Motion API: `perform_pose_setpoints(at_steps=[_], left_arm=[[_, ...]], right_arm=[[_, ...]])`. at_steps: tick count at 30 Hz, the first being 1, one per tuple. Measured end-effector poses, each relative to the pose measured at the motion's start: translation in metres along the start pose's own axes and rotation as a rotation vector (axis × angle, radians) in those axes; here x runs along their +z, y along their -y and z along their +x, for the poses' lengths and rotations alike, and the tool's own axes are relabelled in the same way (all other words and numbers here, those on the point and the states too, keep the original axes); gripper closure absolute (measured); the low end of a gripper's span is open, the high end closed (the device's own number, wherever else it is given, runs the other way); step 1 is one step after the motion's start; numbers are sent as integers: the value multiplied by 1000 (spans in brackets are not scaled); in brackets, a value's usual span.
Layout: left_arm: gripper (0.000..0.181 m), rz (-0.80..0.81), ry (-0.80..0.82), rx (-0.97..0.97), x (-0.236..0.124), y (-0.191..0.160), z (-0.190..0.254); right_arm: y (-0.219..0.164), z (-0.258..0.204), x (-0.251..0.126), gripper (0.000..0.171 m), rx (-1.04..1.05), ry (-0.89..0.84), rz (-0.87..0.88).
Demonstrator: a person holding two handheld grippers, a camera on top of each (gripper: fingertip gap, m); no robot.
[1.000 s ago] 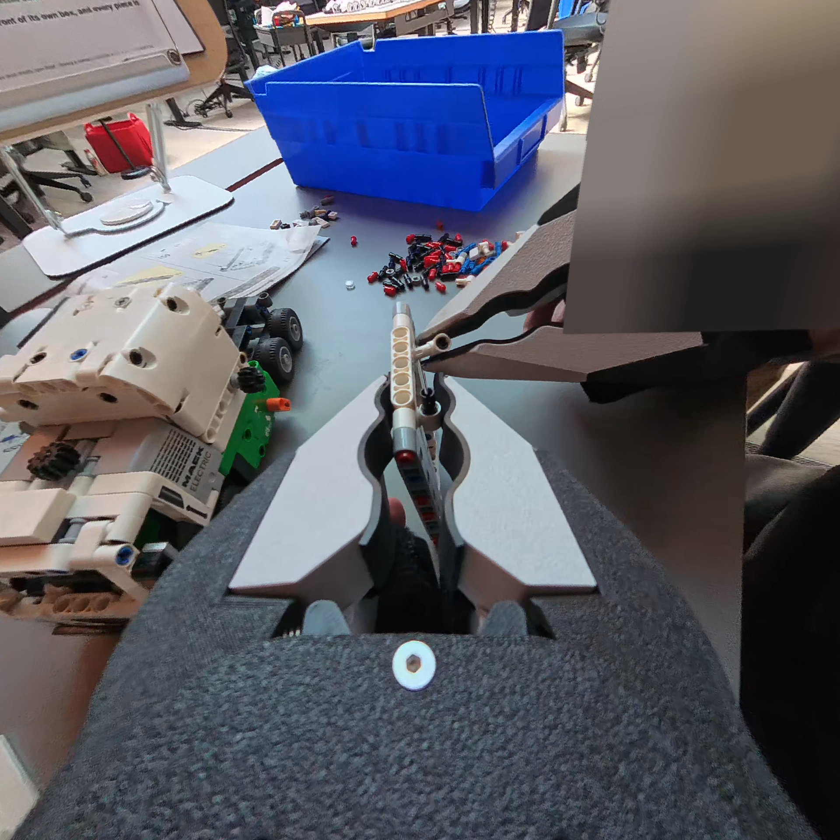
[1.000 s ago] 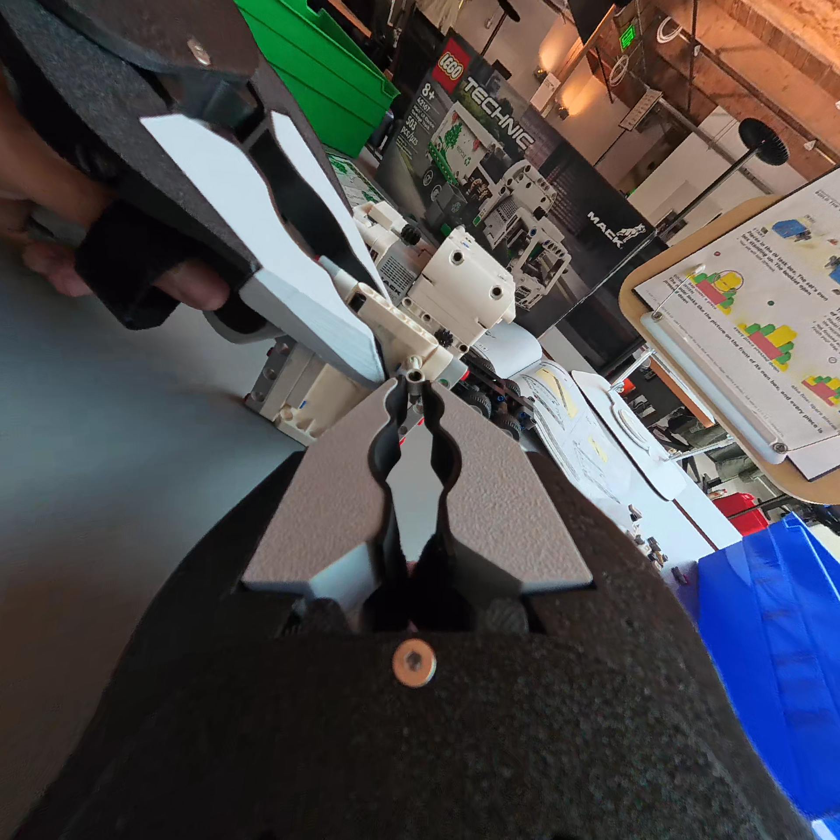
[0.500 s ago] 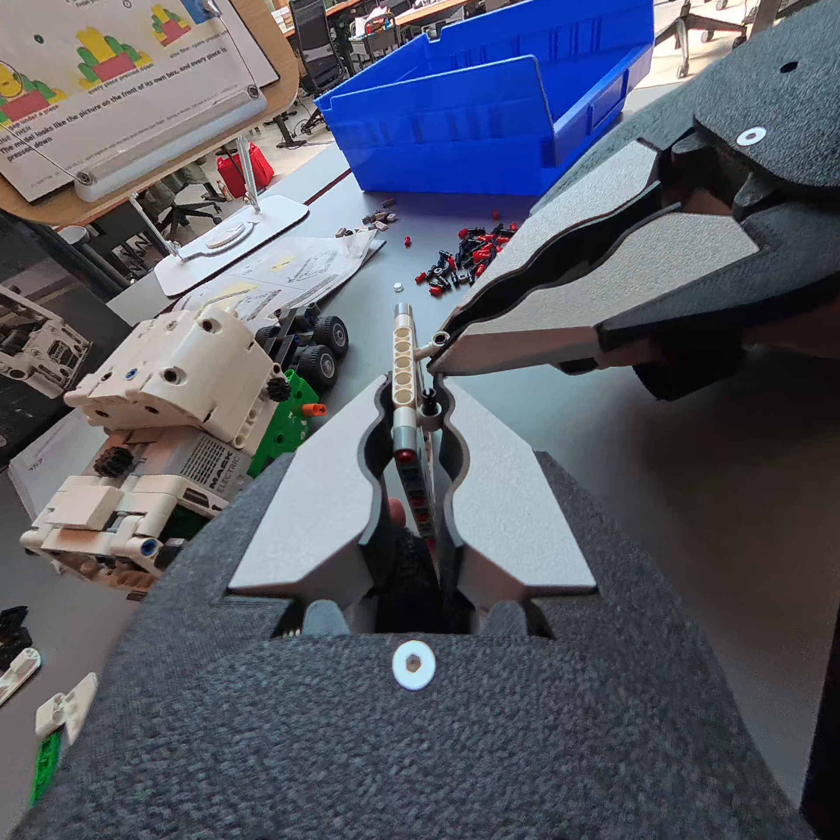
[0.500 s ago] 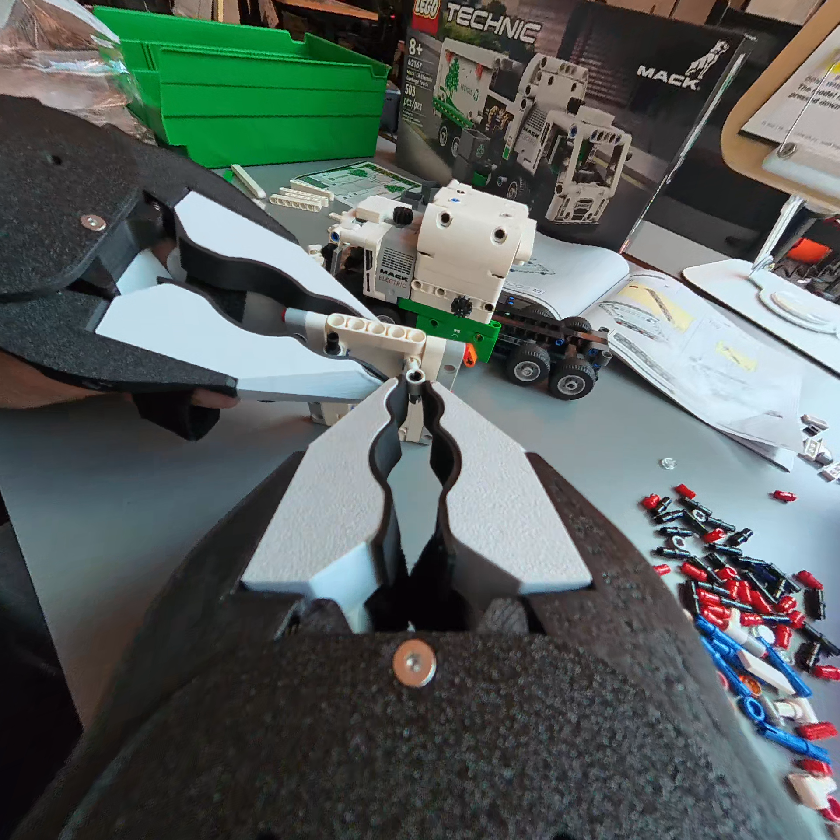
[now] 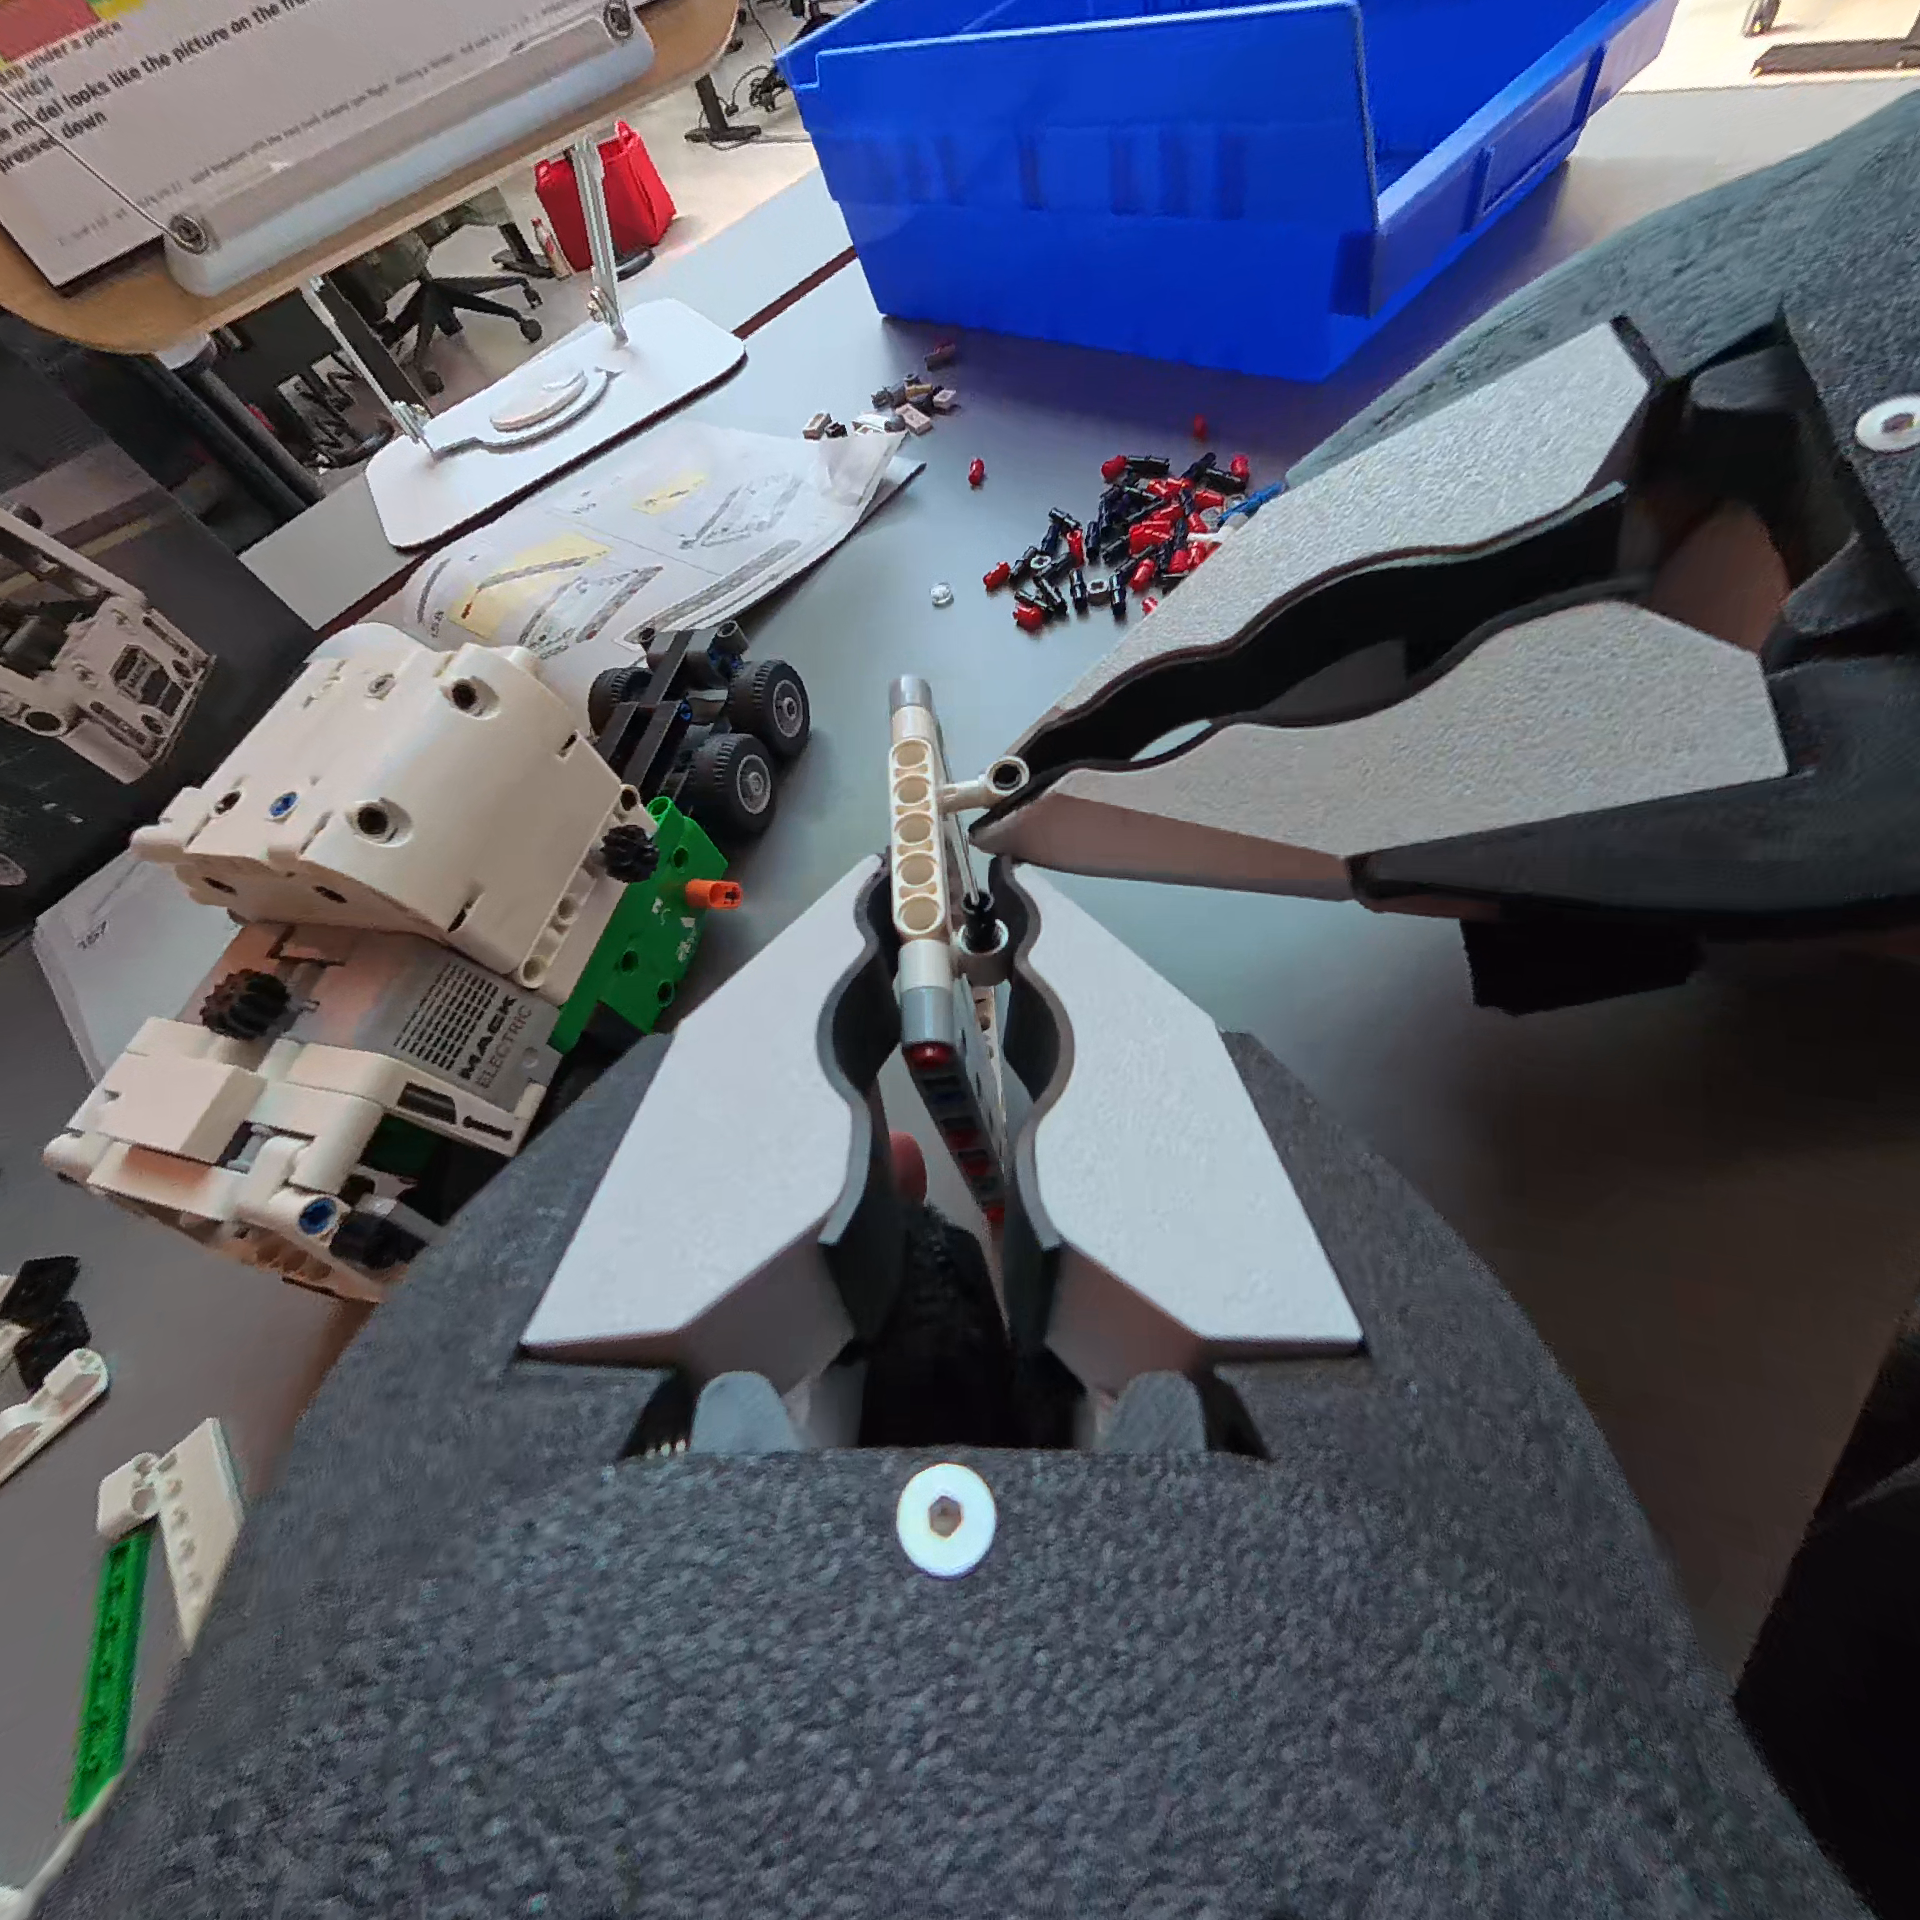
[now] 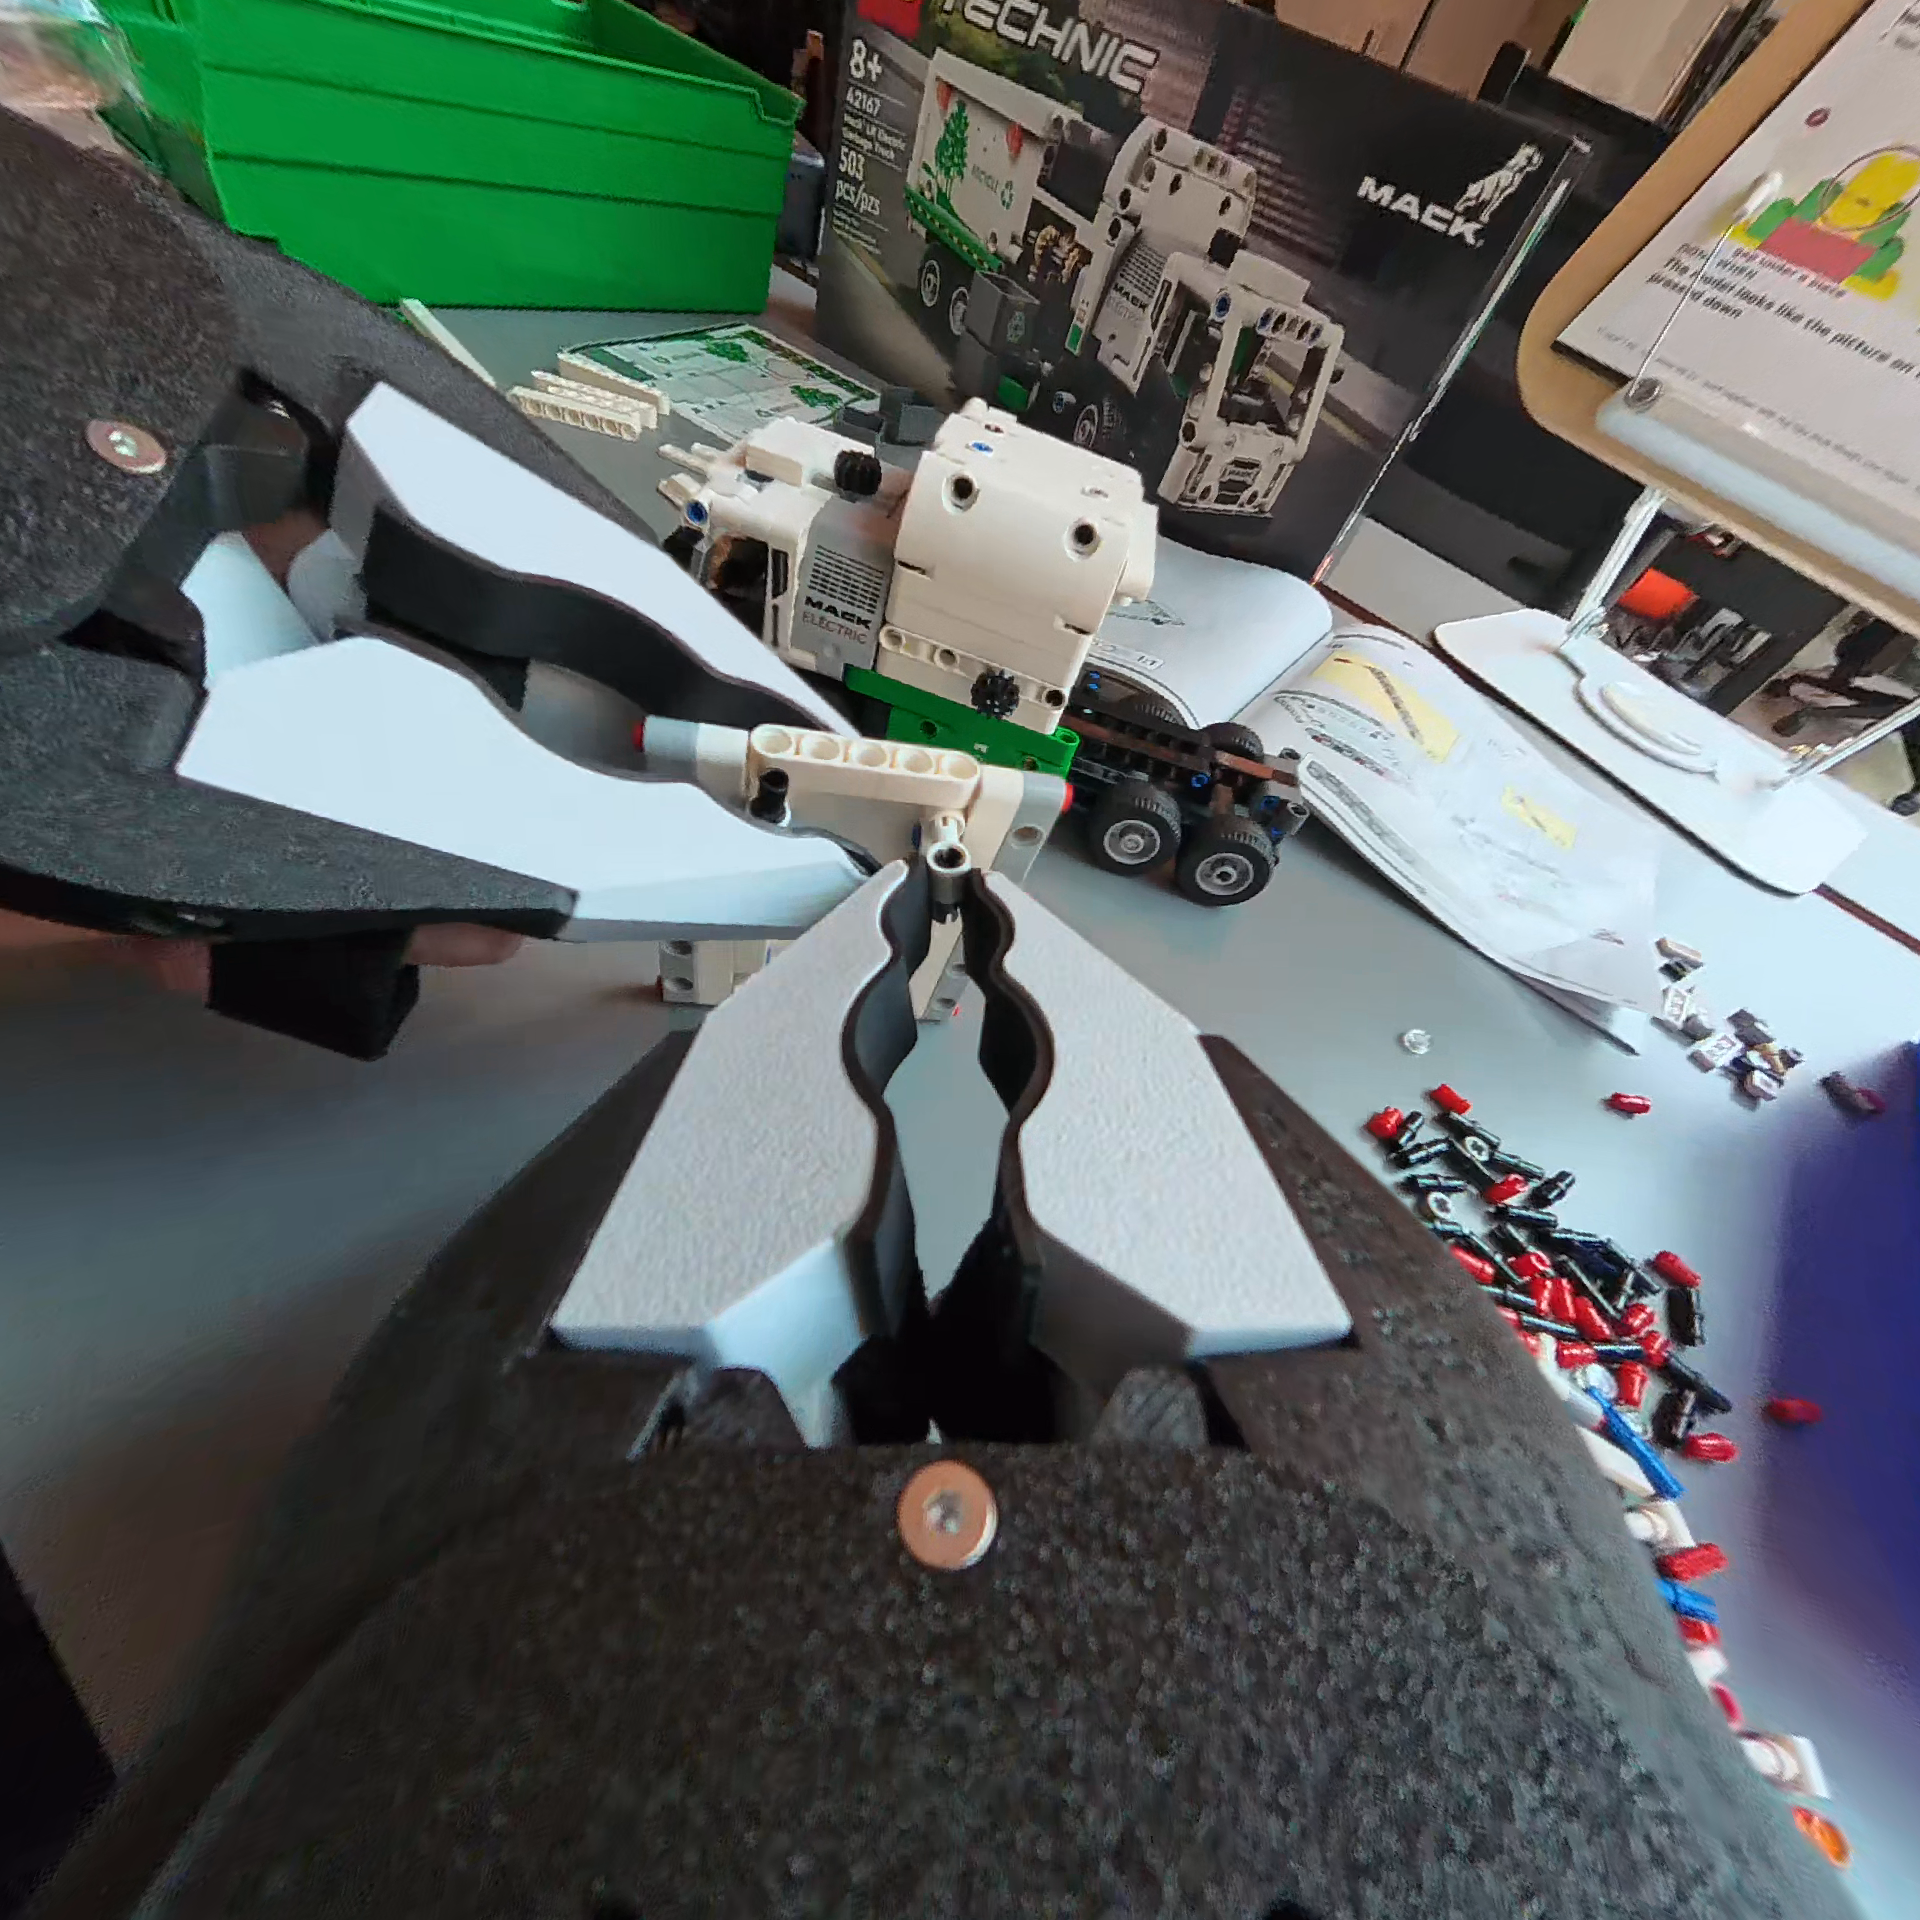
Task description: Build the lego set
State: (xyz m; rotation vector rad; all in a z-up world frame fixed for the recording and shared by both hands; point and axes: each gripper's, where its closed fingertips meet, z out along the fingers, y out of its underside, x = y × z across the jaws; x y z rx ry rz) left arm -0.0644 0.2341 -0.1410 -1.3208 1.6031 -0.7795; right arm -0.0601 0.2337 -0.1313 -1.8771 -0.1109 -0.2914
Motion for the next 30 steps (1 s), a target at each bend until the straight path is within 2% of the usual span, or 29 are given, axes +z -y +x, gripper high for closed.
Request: perform_pose_setpoints(at_steps=[4, 8, 12, 15, 19, 22, 25, 30], left_arm=[[166, -11, -4, 66, 0, -1, 0], [167, -9, 17, 125, 0, -1, 1], [167, -25, 82, 260, 0, -4, -1], [167, -17, 97, 266, 0, -4, -1], [168, 1, 82, 242, 1, -2, 1], [167, -10, 140, 336, 2, -4, 0], [167, -11, 202, 446, 3, -5, -2], [167, 6, 228, 461, 5, -4, -2]], right_arm=[[-2, -1, 0, 167, 28, 31, -12], [-4, -3, 0, 167, 161, 117, -22], [-7, -5, 0, 167, 215, 168, -47], [-8, -6, 0, 167, 243, 186, -42], [-8, -4, 0, 167, 214, 175, -41], [-11, -4, 0, 167, 183, 154, -60], [-14, -5, 1, 167, 311, 231, -68], [-14, -6, 1, 167, 413, 288, -74]])
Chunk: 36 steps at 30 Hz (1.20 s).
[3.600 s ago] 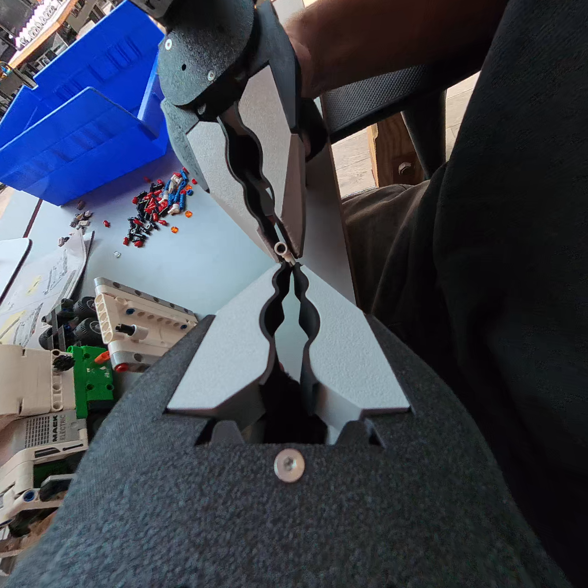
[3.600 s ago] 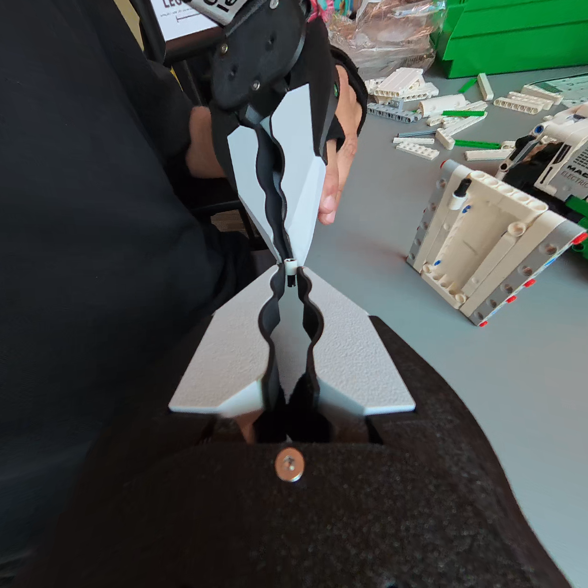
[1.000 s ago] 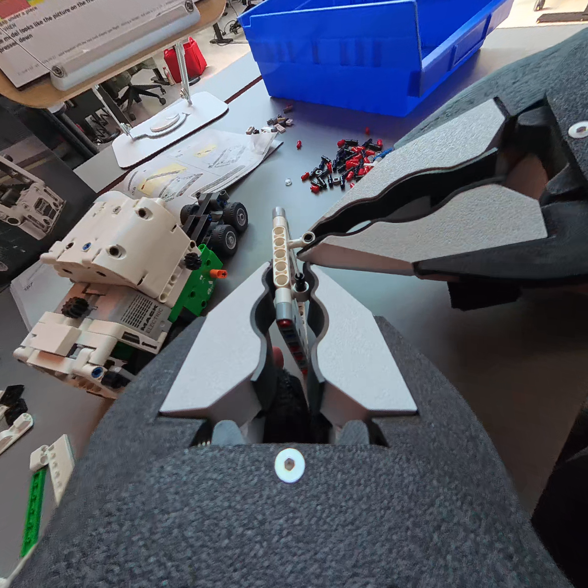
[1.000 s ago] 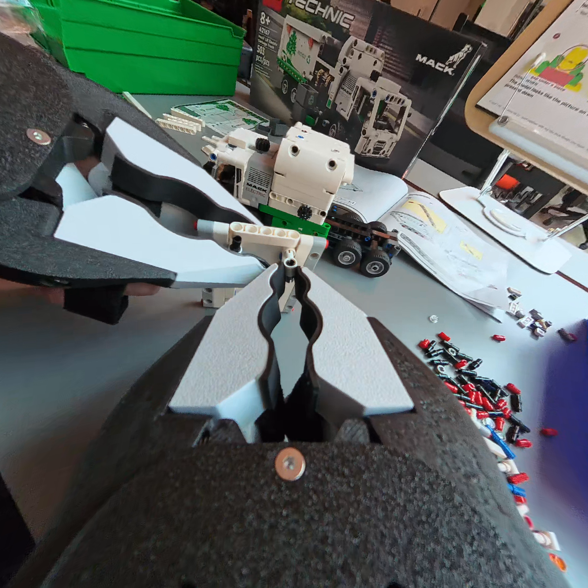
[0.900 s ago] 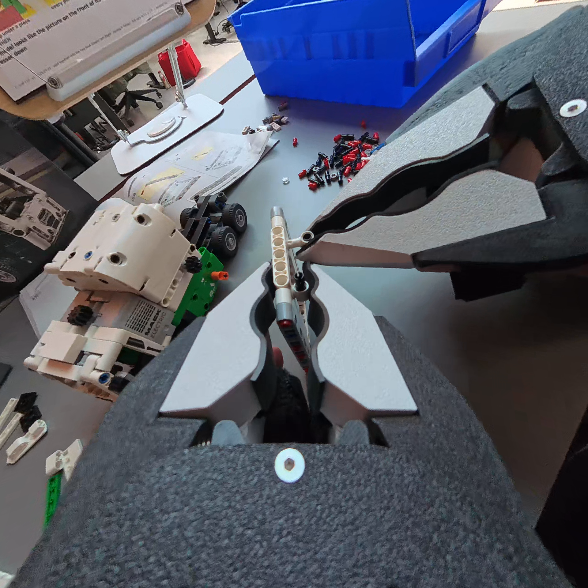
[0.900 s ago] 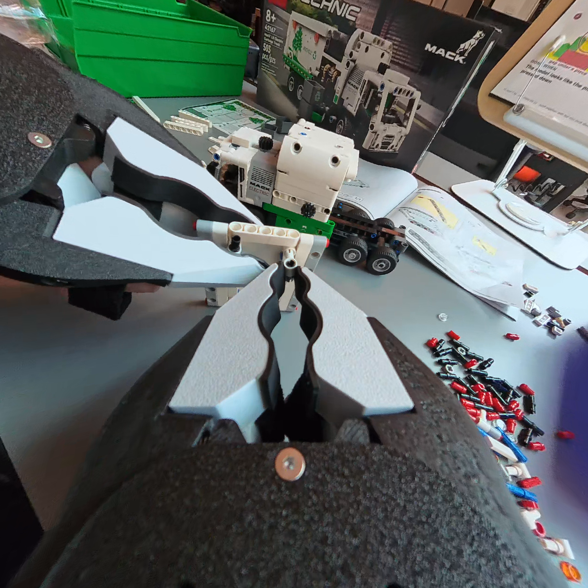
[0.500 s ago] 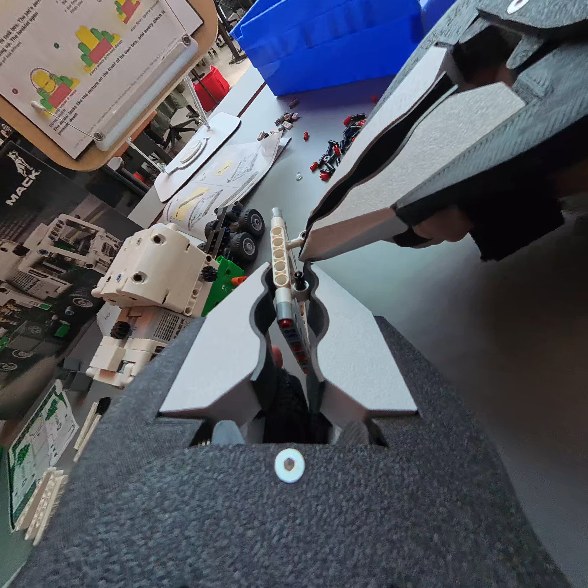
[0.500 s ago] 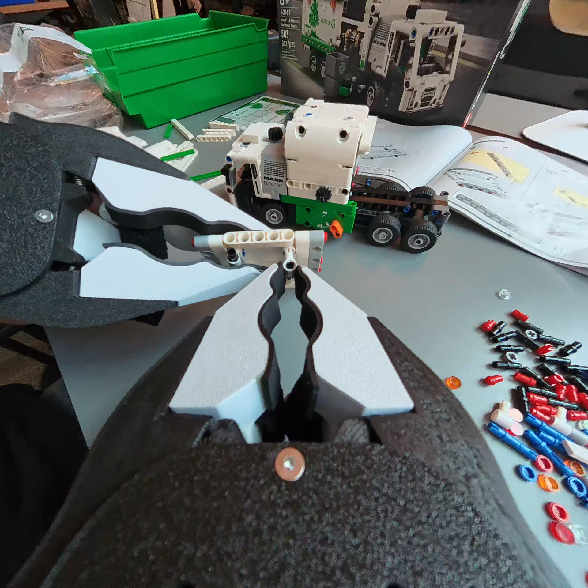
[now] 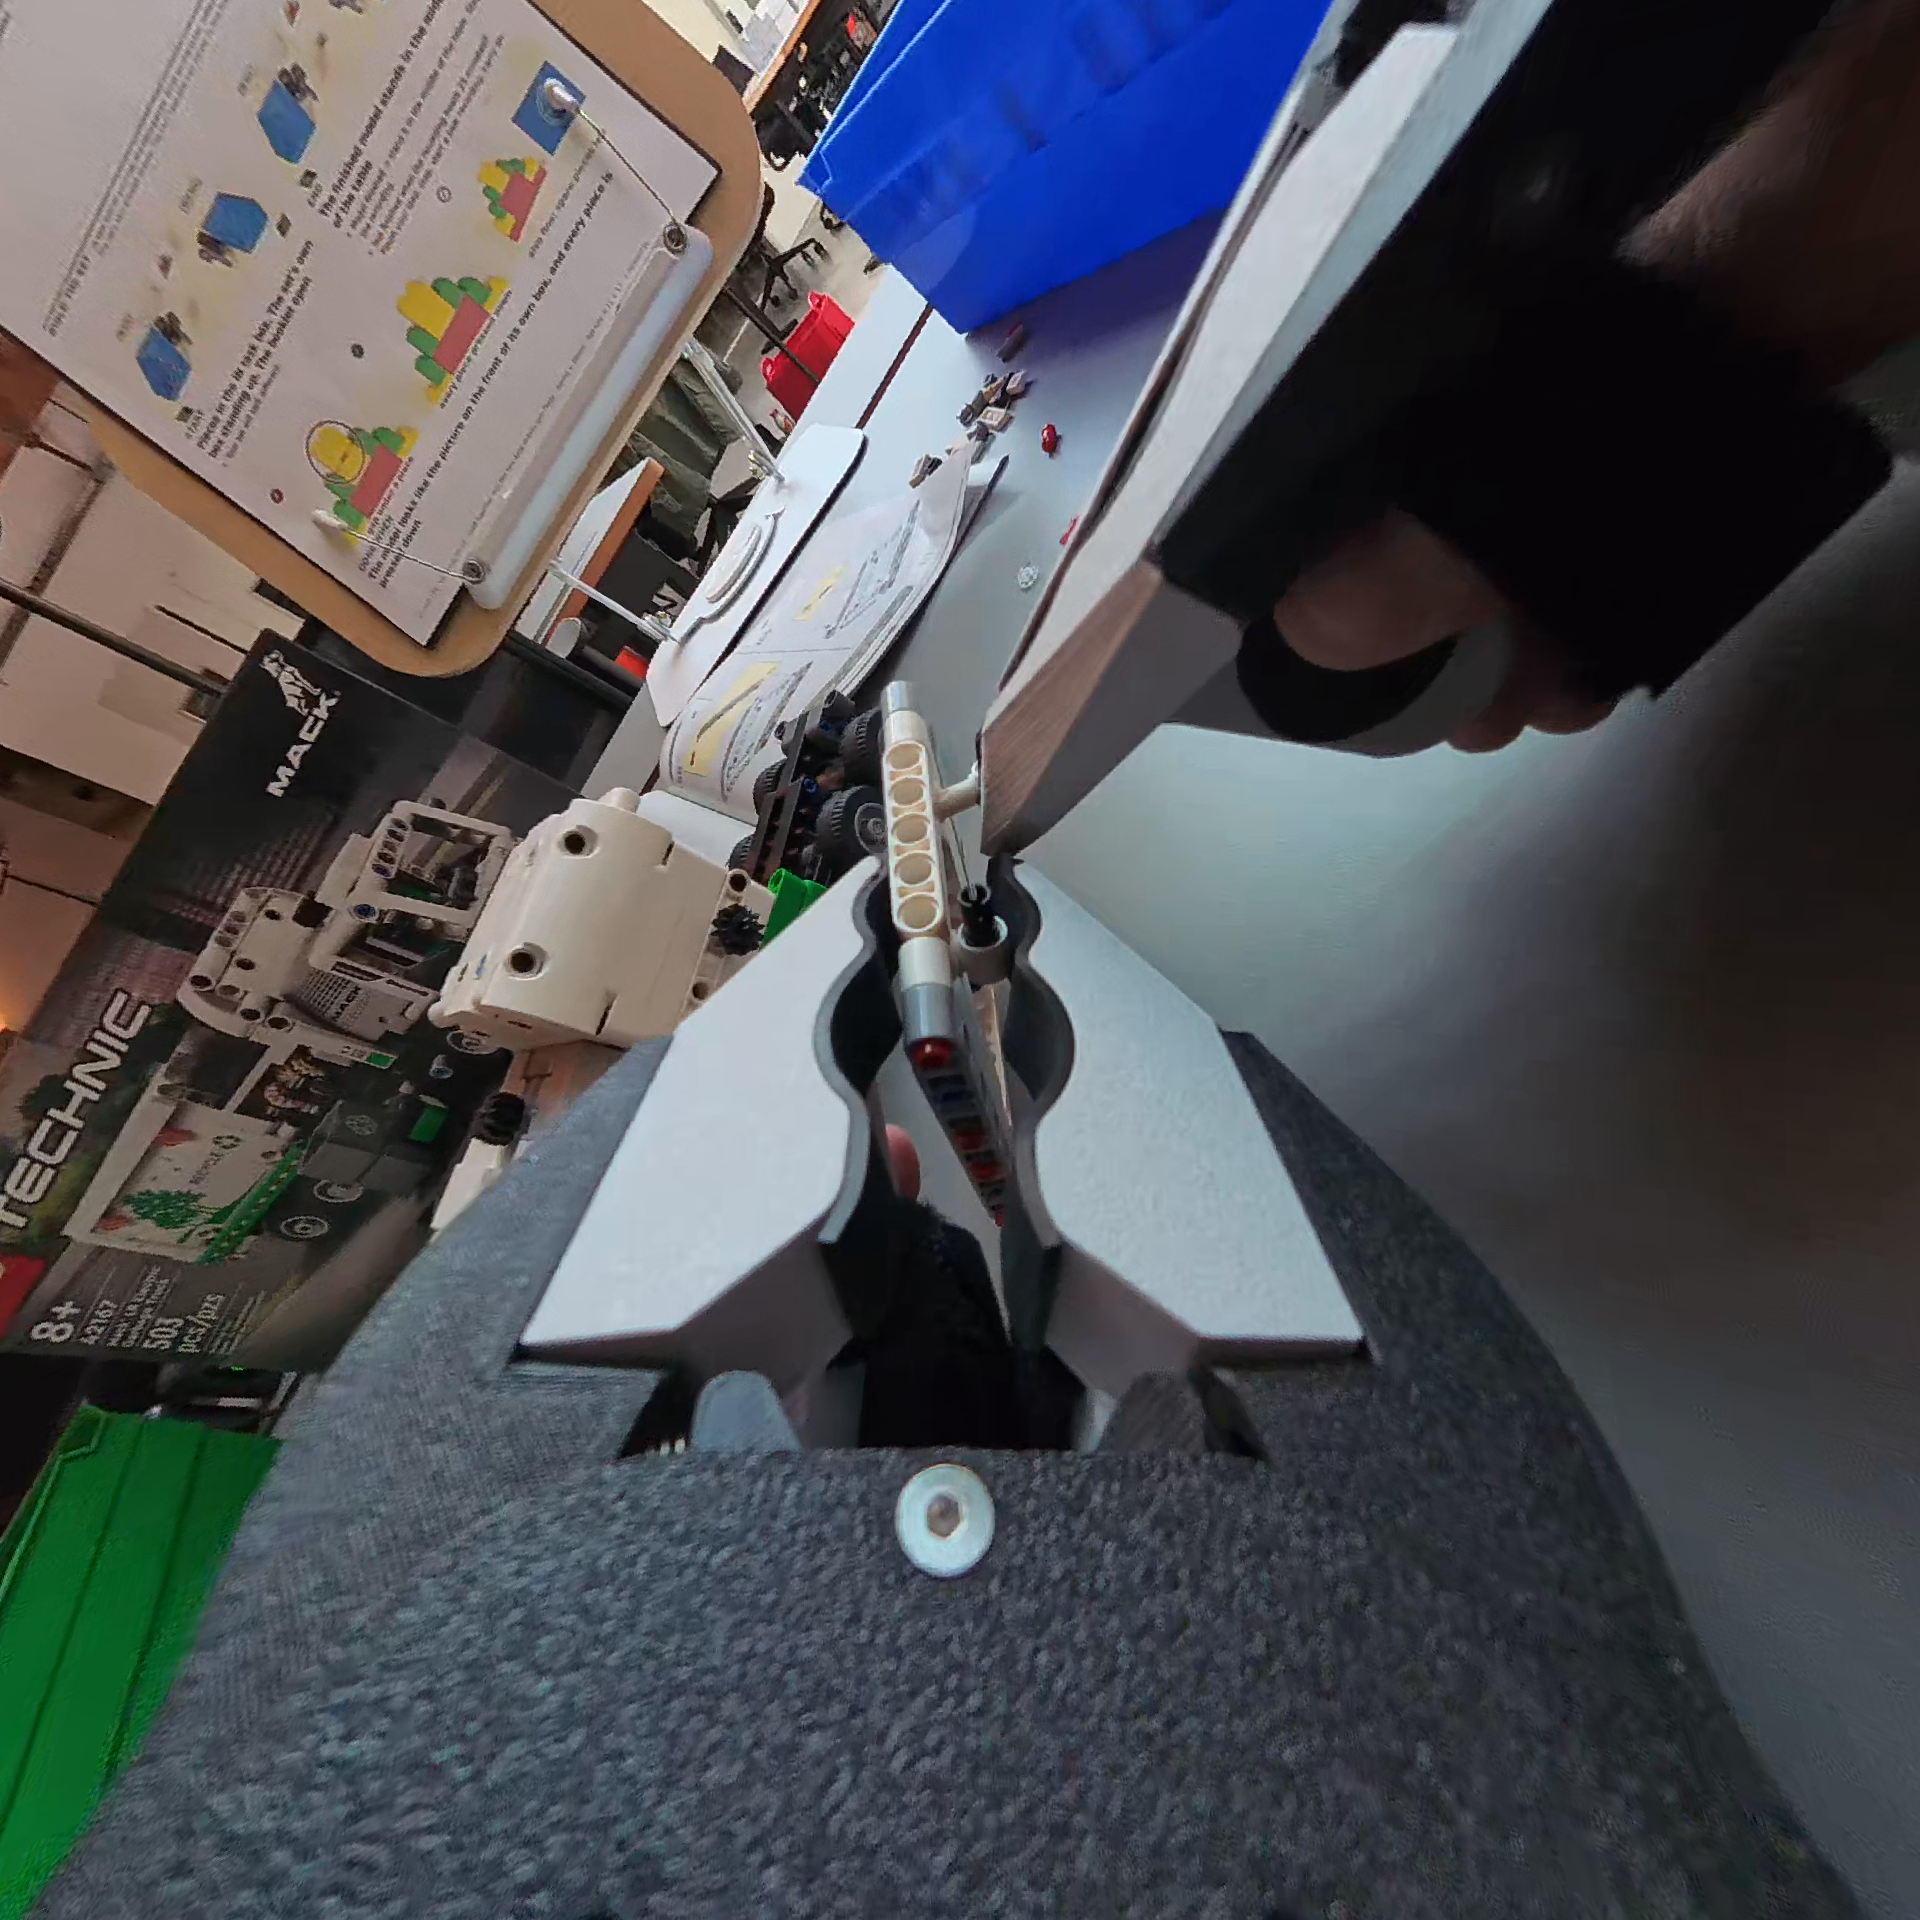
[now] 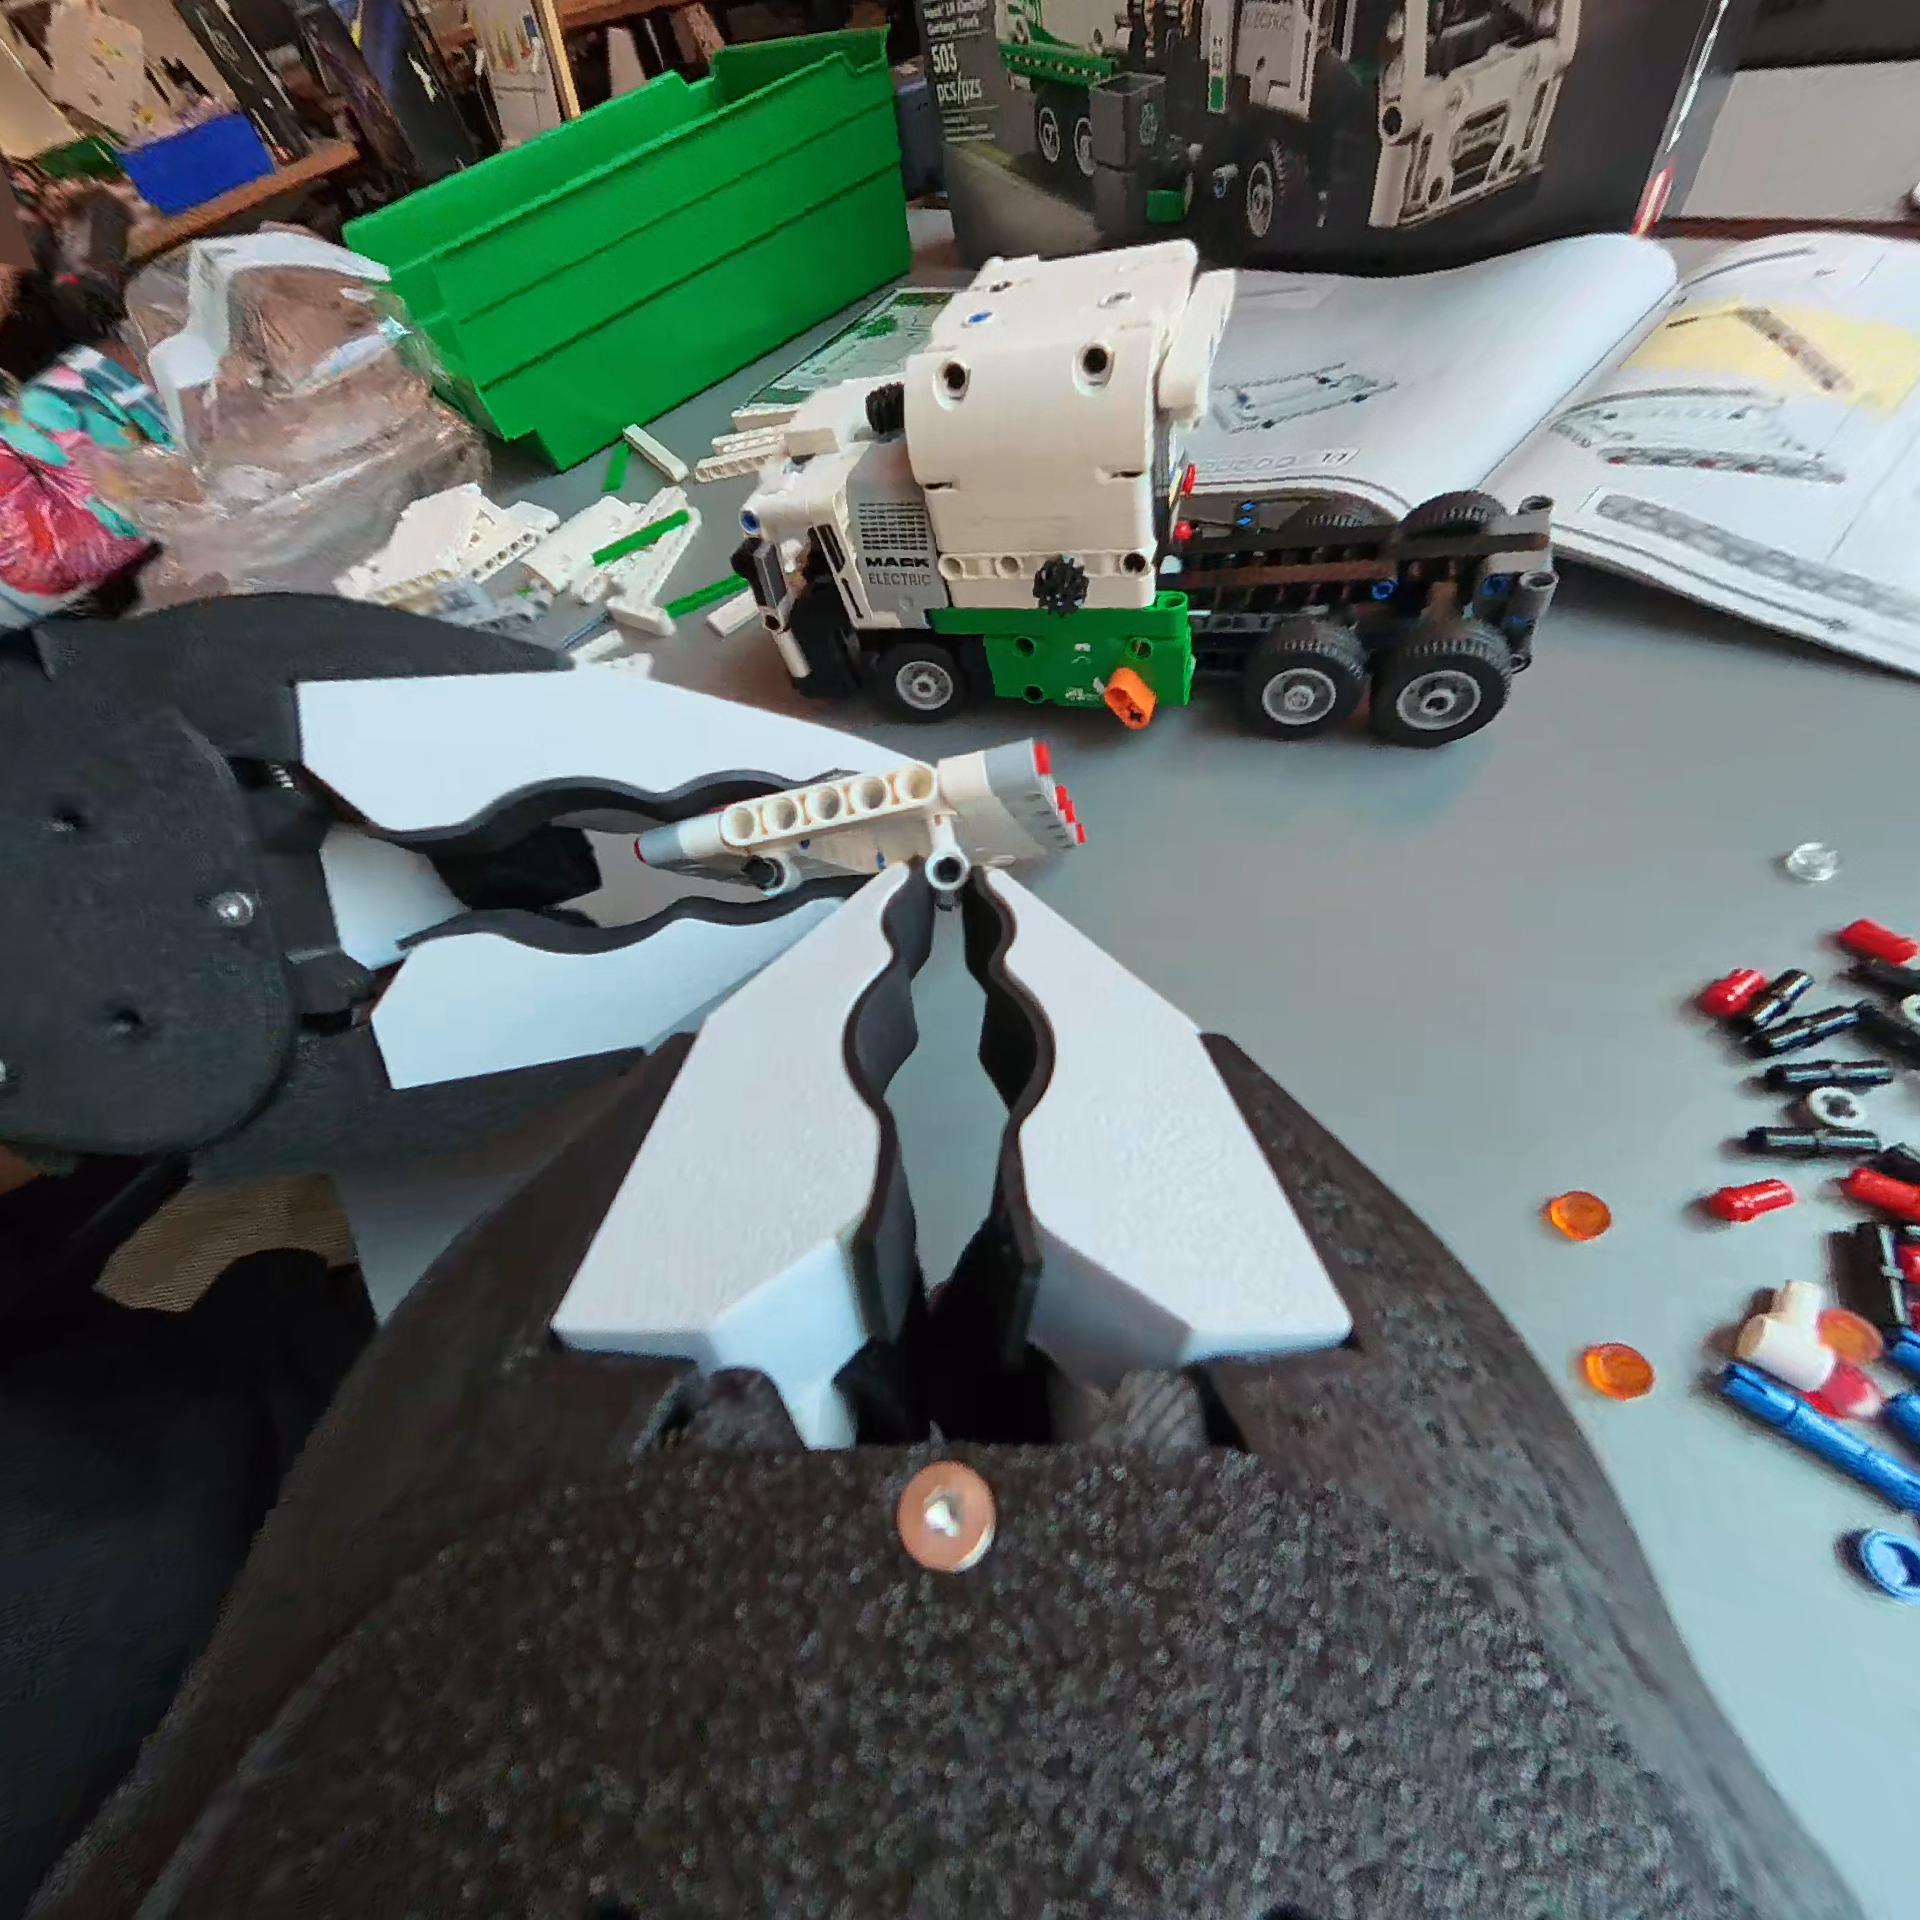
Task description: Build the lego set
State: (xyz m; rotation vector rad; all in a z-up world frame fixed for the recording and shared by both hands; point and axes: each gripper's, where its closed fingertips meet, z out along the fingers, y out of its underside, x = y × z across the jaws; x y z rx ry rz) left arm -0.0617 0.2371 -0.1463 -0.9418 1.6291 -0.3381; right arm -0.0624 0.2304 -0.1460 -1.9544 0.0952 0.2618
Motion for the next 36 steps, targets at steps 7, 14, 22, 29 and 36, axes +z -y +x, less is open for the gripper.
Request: perform_pose_setpoints(at_steps=[7, 14, 22, 29, 36], left_arm=[[168, 39, -25, -171, 1, 4, -2], [168, 109, -103, -392, -1, 13, -8], [168, 105, -129, -479, 1, 14, -9], [168, 68, -92, -416, 2, 11, -6], [168, 63, -77, -336, 2, 12, -2]], right_arm=[[5, 1, -1, 166, -19, -20, 30], [19, 0, -6, 166, -169, -124, 109], [24, 5, -7, 166, -398, -307, 106], [17, 6, -5, 166, -247, -235, 42], [13, 5, -7, 166, -163, -155, 16]])
